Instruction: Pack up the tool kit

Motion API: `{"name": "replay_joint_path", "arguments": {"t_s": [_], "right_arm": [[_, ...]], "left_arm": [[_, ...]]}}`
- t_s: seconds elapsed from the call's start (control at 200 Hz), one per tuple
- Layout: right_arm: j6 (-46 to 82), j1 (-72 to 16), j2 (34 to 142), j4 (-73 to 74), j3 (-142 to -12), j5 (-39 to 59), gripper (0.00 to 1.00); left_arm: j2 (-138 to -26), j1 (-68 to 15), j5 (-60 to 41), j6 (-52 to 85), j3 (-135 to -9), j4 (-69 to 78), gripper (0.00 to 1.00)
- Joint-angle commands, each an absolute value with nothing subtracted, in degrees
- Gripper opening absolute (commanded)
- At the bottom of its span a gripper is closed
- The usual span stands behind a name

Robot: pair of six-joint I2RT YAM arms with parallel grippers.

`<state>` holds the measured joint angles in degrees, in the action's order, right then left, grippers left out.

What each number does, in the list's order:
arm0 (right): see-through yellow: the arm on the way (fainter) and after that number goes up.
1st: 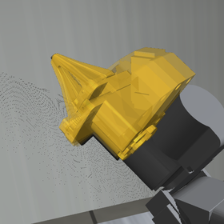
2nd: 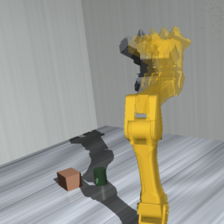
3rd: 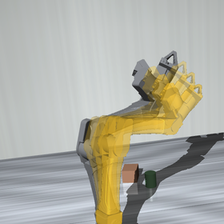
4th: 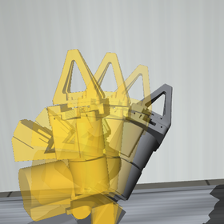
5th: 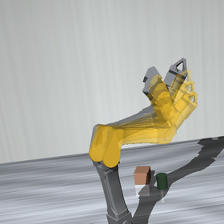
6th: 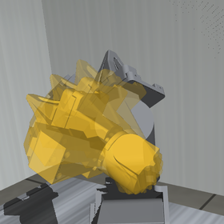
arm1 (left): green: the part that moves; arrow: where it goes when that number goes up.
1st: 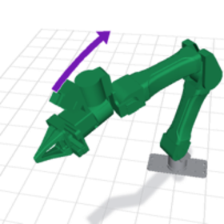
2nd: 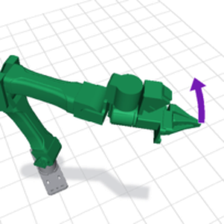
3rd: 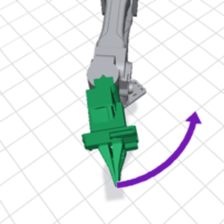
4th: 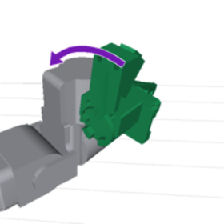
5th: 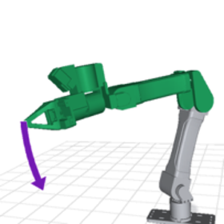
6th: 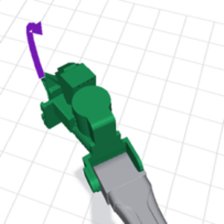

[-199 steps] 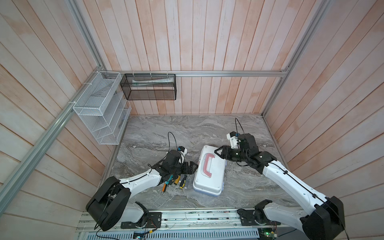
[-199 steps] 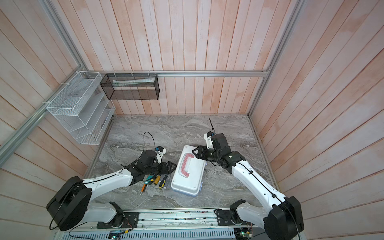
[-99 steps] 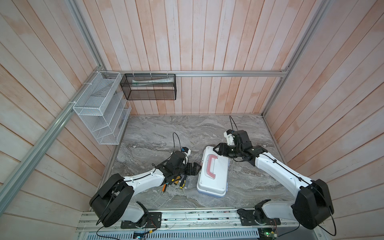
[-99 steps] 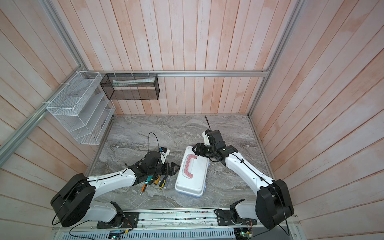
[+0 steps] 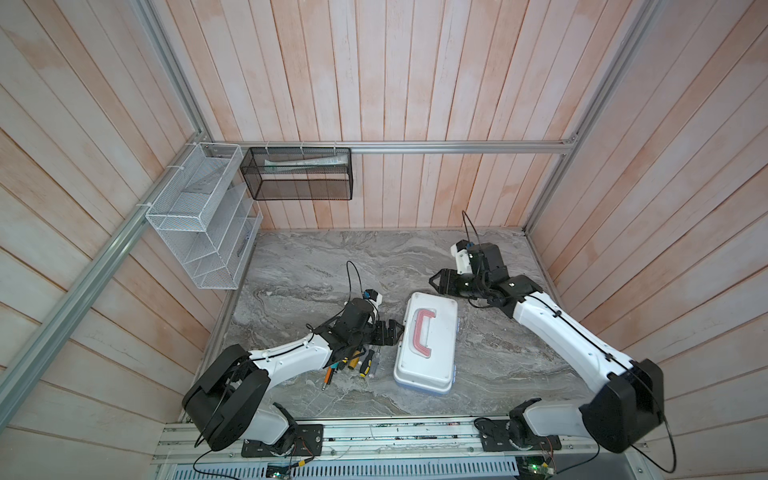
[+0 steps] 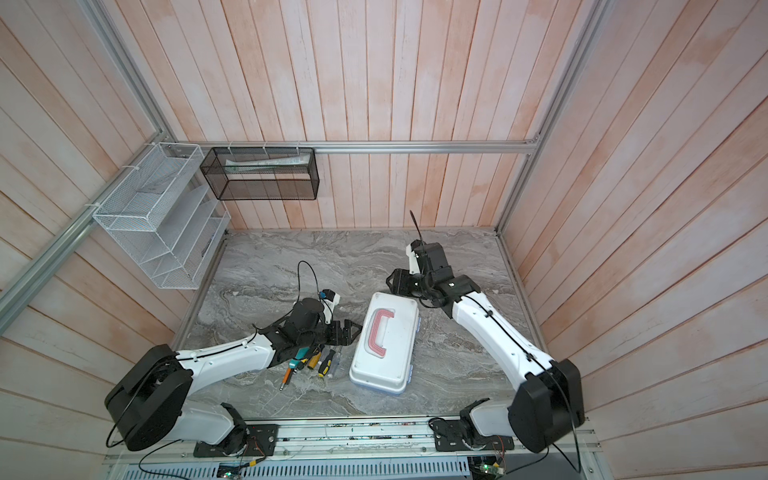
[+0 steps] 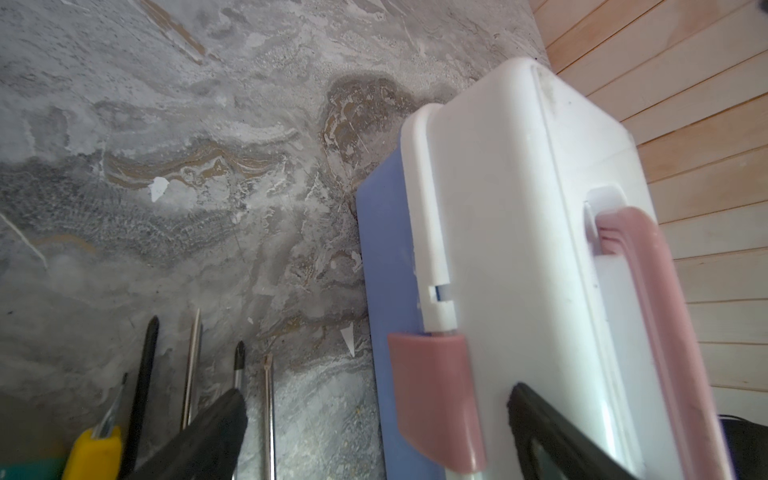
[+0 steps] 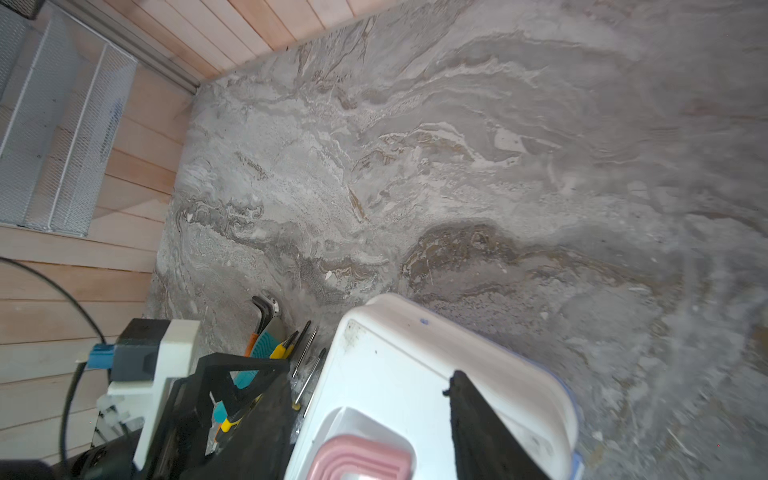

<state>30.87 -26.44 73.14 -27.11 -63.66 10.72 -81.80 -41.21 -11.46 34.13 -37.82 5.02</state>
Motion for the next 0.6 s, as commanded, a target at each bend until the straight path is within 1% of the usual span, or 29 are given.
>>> {"name": "replay_joint_path", "arguments": {"t_s": [0.0, 0.16, 0.265, 0.435, 0.595], "right_arm": [[34.46, -26.35, 67.03, -35.53, -56.01, 6.62, 0.59], [40.26, -26.40, 57.64, -33.49, -46.77, 7.87, 0.59], [42.20, -26.41, 54.82, -30.17, -43.73, 9.32, 0.60], [43.39, -26.43, 56.40, -19.78, -40.62, 16.07, 0.60], [40.35, -26.45, 62.81, -18.48, -44.21, 17.04, 0.61]], "left_arm": [[-79.62, -41.62, -11.42, 34.49, -36.01, 5.14, 1.00], [-78.45, -41.71, -12.06, 34.23, -34.66, 5.01, 1.00], [-78.97, -41.99, -12.78, 33.94, -35.02, 4.89, 1.00], [-79.90, -42.38, -12.92, 33.67, -35.54, 5.36, 1.00], [-81.44, -42.36, -12.97, 33.22, -37.17, 5.70, 1.00]]}}
